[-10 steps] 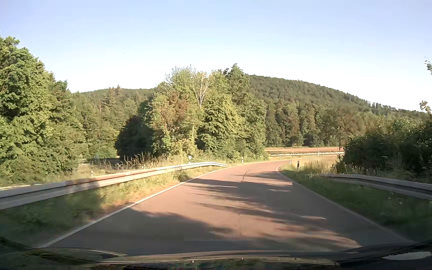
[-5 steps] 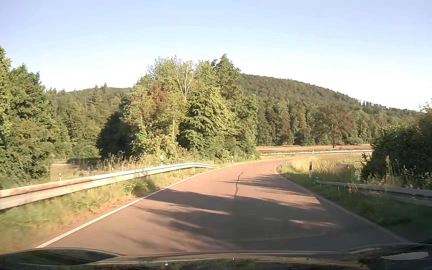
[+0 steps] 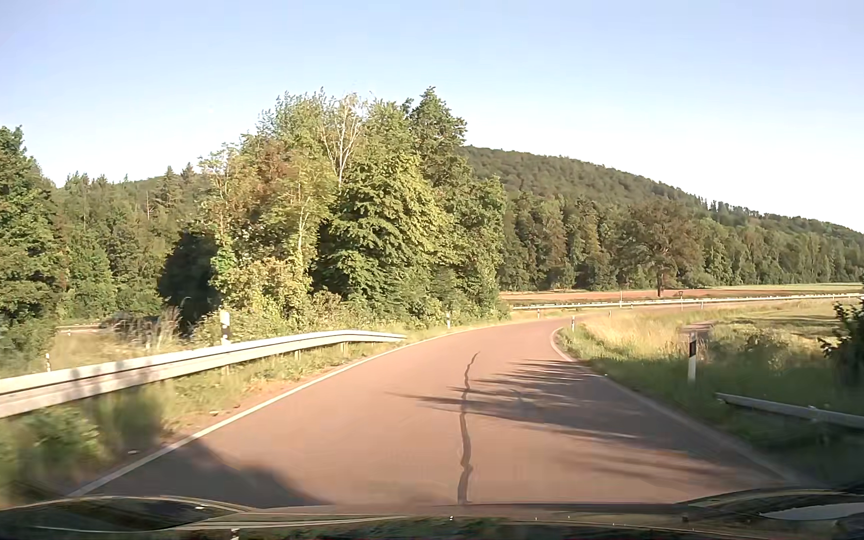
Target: Follow the waypoints while adhering to traffic rules and regulations
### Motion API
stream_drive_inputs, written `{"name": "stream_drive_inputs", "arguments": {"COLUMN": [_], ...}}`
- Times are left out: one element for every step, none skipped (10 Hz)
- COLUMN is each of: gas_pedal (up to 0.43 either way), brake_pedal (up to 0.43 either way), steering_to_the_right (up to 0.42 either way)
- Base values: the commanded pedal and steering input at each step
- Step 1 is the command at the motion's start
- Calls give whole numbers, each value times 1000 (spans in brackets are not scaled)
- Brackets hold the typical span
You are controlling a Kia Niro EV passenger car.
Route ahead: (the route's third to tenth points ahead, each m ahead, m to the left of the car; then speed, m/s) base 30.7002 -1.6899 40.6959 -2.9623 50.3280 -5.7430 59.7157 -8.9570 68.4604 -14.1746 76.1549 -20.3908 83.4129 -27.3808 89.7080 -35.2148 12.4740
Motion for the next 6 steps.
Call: {"name": "stream_drive_inputs", "arguments": {"gas_pedal": [87, 87, 87, 98, 98, 98], "brake_pedal": [0, 0, 0, 0, 0, 0], "steering_to_the_right": [22, 21, 21, 21, 21, 21]}}
